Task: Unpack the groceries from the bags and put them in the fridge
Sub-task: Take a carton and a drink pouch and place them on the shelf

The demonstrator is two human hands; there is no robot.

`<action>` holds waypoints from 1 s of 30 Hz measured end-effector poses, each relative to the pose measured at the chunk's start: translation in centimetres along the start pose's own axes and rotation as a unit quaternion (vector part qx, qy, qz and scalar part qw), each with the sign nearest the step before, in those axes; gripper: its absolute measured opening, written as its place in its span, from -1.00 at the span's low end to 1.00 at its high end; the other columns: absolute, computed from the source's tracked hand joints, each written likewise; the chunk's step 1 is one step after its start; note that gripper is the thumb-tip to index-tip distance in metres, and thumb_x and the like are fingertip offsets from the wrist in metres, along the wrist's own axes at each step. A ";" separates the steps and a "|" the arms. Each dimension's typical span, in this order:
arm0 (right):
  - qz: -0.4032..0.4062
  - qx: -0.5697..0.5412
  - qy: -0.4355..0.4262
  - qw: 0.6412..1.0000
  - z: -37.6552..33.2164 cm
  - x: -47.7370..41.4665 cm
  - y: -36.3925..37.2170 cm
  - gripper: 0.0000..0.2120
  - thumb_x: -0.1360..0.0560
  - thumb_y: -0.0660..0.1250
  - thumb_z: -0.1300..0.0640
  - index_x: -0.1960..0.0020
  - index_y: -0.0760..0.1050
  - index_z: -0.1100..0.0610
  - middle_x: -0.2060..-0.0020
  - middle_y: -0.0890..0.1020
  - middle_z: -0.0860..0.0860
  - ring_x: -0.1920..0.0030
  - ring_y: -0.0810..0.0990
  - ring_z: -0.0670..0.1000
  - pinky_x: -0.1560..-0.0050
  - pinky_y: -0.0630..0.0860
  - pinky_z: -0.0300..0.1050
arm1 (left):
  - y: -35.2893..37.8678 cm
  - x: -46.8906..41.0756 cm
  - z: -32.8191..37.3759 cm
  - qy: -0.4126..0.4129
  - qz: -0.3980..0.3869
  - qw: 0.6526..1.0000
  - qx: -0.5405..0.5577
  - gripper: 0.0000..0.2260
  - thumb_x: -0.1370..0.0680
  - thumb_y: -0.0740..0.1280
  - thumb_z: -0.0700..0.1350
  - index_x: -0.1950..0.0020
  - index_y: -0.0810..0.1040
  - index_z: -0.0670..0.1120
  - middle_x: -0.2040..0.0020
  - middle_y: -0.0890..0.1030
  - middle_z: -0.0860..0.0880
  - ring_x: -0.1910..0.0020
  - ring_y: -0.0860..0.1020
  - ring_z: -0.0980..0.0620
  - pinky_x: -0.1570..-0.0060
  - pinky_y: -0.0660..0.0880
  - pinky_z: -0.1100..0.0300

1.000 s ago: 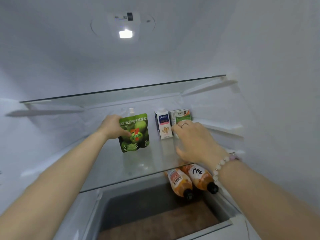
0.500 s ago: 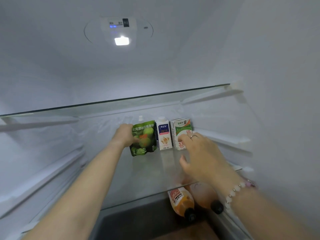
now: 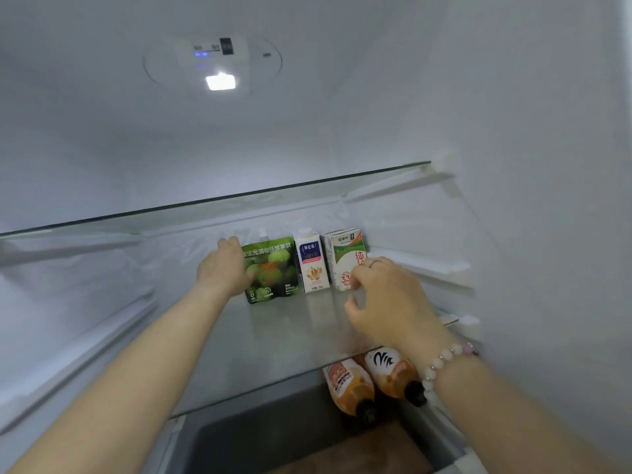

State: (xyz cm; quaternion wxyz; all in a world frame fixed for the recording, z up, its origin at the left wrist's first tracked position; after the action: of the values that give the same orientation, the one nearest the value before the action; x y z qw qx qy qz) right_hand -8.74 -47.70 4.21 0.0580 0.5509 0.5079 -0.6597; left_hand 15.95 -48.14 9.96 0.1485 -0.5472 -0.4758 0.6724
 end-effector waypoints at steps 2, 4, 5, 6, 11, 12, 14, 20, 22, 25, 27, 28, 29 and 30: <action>-0.001 0.017 0.013 1.000 -0.1 0.1 -0.3 -0.86 -0.48 0.22 0.03 0.04 0.48 0.07 0.10 0.52 -0.05 0.11 0.40 -0.07 0.12 0.30 -0.26 | -0.9 1.8 -0.4 0.009 -0.022 1.000 -0.001 -0.51 -0.52 0.30 0.10 -0.30 0.30 -0.18 -0.25 0.41 -0.15 -0.16 0.48 -0.18 0.10 0.43 0.05; -0.009 0.046 0.024 0.999 -0.5 0.4 -0.8 -0.82 -0.50 0.18 0.04 -0.01 0.49 0.09 0.05 0.55 -0.01 0.04 0.44 -0.03 0.04 0.35 -0.18 | -1.6 4.1 -0.9 0.012 -0.055 0.998 0.000 -0.50 -0.51 0.30 0.11 -0.32 0.32 -0.15 -0.27 0.40 -0.13 -0.20 0.46 -0.16 -0.01 0.45 0.04; -0.017 0.072 0.019 0.997 -0.8 0.5 -1.1 -0.79 -0.52 0.15 0.04 -0.04 0.48 0.10 0.02 0.55 0.01 0.00 0.45 -0.01 0.00 0.35 -0.14 | -1.8 5.1 -1.2 0.016 -0.068 0.998 -0.003 -0.48 -0.50 0.30 0.13 -0.33 0.33 -0.14 -0.28 0.40 -0.13 -0.22 0.44 -0.15 -0.06 0.44 0.04; -0.026 0.098 0.009 0.995 -1.2 0.7 -1.3 -0.77 -0.53 0.13 0.04 -0.07 0.47 0.11 -0.01 0.55 0.02 -0.03 0.46 0.01 -0.04 0.35 -0.11 | -2.1 6.1 -1.4 0.024 -0.077 0.997 -0.011 -0.48 -0.50 0.29 0.14 -0.34 0.33 -0.13 -0.29 0.40 -0.12 -0.23 0.43 -0.14 -0.10 0.44 0.04; -0.045 0.119 -0.033 0.991 -4.0 2.5 -2.6 -0.72 -0.50 0.16 0.02 -0.17 0.42 0.08 -0.11 0.50 0.01 -0.13 0.42 0.01 -0.16 0.31 -0.11 | -3.7 9.6 -1.2 0.056 -0.076 0.995 -0.034 -0.52 -0.49 0.29 0.07 -0.35 0.33 -0.09 -0.28 0.41 -0.09 -0.26 0.38 -0.09 -0.12 0.44 0.05; -0.049 0.121 -0.043 0.991 -4.5 3.0 -3.0 -0.70 -0.49 0.18 0.02 -0.19 0.41 0.08 -0.13 0.49 0.01 -0.14 0.41 0.01 -0.18 0.31 -0.12 | -4.1 10.2 -0.9 0.056 -0.059 0.996 -0.026 -0.53 -0.49 0.29 0.06 -0.34 0.34 -0.09 -0.27 0.41 -0.08 -0.25 0.38 -0.08 -0.11 0.45 0.06; -0.059 0.119 -0.059 0.989 -5.3 4.3 -4.0 -0.65 -0.48 0.21 0.03 -0.25 0.39 0.07 -0.17 0.47 0.01 -0.17 0.40 0.01 -0.22 0.31 -0.13 | -5.2 11.8 -0.3 0.048 -0.019 0.999 -0.004 -0.57 -0.49 0.28 0.04 -0.30 0.36 -0.09 -0.24 0.44 -0.07 -0.23 0.40 -0.07 -0.05 0.45 0.07; -0.076 0.128 -0.057 0.987 -5.9 8.4 -9.3 -0.50 -0.45 0.29 -0.01 -0.35 0.32 0.09 -0.25 0.43 0.03 -0.24 0.38 0.04 -0.26 0.29 -0.11 | -9.6 17.9 2.0 0.038 0.054 0.997 0.027 -0.59 -0.48 0.27 0.02 -0.28 0.38 -0.10 -0.20 0.49 -0.08 -0.17 0.43 -0.08 0.03 0.40 0.10; -0.067 0.134 -0.059 0.987 -5.7 9.9 -11.6 -0.51 -0.45 0.30 -0.01 -0.33 0.33 0.08 -0.23 0.44 0.03 -0.22 0.39 0.05 -0.22 0.33 -0.11 | -11.4 20.5 3.3 0.057 0.078 0.995 0.032 -0.59 -0.49 0.27 0.03 -0.29 0.36 -0.10 -0.21 0.47 -0.07 -0.18 0.42 -0.06 -0.02 0.38 0.11; -0.067 0.123 -0.045 0.989 -5.4 12.6 -14.5 -0.52 -0.45 0.31 -0.04 -0.32 0.33 0.07 -0.22 0.43 0.01 -0.20 0.40 0.04 -0.16 0.36 -0.13 | -13.4 25.1 5.4 0.088 0.101 0.990 0.037 -0.58 -0.50 0.27 0.05 -0.30 0.33 -0.07 -0.21 0.45 -0.04 -0.18 0.42 -0.04 -0.06 0.37 0.13; -0.096 0.120 -0.045 0.987 -5.3 14.8 -15.7 -0.53 -0.45 0.30 -0.04 -0.31 0.32 0.08 -0.21 0.44 0.02 -0.19 0.40 0.05 -0.14 0.38 -0.13 | -14.1 28.5 6.7 0.091 0.085 0.991 0.047 -0.54 -0.50 0.27 0.07 -0.34 0.29 -0.06 -0.24 0.42 -0.03 -0.20 0.40 -0.03 -0.08 0.37 0.14; -0.112 0.127 -0.053 0.984 -5.3 16.0 -16.2 -0.53 -0.45 0.29 -0.02 -0.31 0.32 0.08 -0.21 0.44 0.03 -0.18 0.41 0.06 -0.13 0.39 -0.12 | -14.3 30.3 7.3 0.092 0.071 0.992 0.054 -0.53 -0.51 0.26 0.06 -0.36 0.27 -0.06 -0.25 0.41 -0.03 -0.21 0.40 -0.02 -0.08 0.38 0.14; -0.126 0.134 -0.062 0.981 -5.3 17.1 -16.8 -0.54 -0.44 0.29 -0.01 -0.29 0.32 0.09 -0.21 0.44 0.04 -0.18 0.41 0.06 -0.11 0.40 -0.12 | -14.5 32.1 7.8 0.094 0.059 0.992 0.061 -0.53 -0.51 0.26 0.05 -0.37 0.26 -0.06 -0.26 0.39 -0.03 -0.22 0.39 -0.02 -0.08 0.39 0.15; -0.137 0.137 -0.065 0.979 -5.3 18.1 -17.5 -0.56 -0.44 0.28 0.01 -0.27 0.33 0.10 -0.20 0.44 0.05 -0.18 0.41 0.07 -0.10 0.40 -0.11 | -14.8 33.9 8.3 0.098 0.046 0.992 0.066 -0.52 -0.51 0.27 0.04 -0.37 0.26 -0.06 -0.27 0.38 -0.03 -0.22 0.39 -0.02 -0.06 0.39 0.16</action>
State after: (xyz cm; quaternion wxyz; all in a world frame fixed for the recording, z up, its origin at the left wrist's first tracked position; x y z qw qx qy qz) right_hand -23.30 -26.70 1.25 -0.0758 0.4346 0.4781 -0.7595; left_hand -8.20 -20.25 1.30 0.1990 -0.6206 -0.3876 0.6520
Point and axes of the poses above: each hand's wrist, its own x-axis away from the middle knuckle, its own y-axis out of the palm, z = x × y, the point moved 4 cm from there along -x, towards the middle knuckle
